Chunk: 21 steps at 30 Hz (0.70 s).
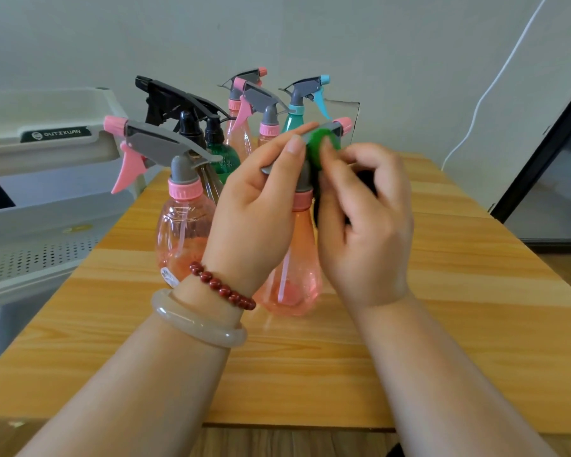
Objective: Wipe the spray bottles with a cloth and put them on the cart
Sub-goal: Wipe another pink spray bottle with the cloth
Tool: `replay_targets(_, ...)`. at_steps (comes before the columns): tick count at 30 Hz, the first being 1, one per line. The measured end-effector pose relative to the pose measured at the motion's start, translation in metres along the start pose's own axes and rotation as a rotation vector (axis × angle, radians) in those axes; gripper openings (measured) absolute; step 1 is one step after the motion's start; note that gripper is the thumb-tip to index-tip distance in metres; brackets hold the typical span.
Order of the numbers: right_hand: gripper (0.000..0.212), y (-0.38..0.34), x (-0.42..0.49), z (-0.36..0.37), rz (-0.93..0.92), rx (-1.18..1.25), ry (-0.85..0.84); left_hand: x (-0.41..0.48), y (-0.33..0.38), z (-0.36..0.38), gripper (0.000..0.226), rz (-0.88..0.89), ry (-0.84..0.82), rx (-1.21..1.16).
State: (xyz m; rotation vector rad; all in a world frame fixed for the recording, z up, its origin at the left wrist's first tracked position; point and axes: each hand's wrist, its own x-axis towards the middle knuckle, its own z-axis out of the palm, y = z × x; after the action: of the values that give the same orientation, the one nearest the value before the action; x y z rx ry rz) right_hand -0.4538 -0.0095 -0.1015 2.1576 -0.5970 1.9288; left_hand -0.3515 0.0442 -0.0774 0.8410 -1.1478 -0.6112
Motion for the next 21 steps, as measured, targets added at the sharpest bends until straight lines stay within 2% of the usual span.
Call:
replay_targets(2,0.026,0.005,0.001,0.0,0.094,-0.018,0.058,0.0,-0.001,0.001,0.035,-0.004,-0.007,0.041)
replay_targets(4,0.028,0.0,-0.002,0.003,0.131,0.03,0.022,0.0,-0.002,0.0,0.035,-0.001,0.003,0.036)
replay_targets(7,0.032,-0.01,-0.006,0.005,0.012,0.086,-0.127,0.001,0.0,-0.006,0.028,-0.009,0.029,-0.043)
replay_targets(9,0.035,-0.007,-0.003,0.004,-0.034,0.061,-0.152,0.002,0.001,-0.009,0.029,-0.035,0.022,-0.079)
replay_targets(12,0.032,0.0,0.0,0.003,0.06,0.004,-0.044,0.003,0.0,-0.009,0.03,-0.026,-0.012,-0.003)
replay_targets(15,0.029,-0.005,-0.001,0.005,0.217,0.096,0.01,0.003,-0.001,-0.007,0.031,-0.033,-0.028,0.01)
replay_targets(19,0.027,-0.01,-0.005,0.005,0.124,0.224,-0.136,0.002,0.001,-0.012,0.032,-0.069,-0.011,-0.055)
replay_targets(21,0.028,-0.006,-0.004,0.004,0.113,0.213,-0.146,0.002,0.002,-0.014,0.032,-0.066,-0.014,-0.038)
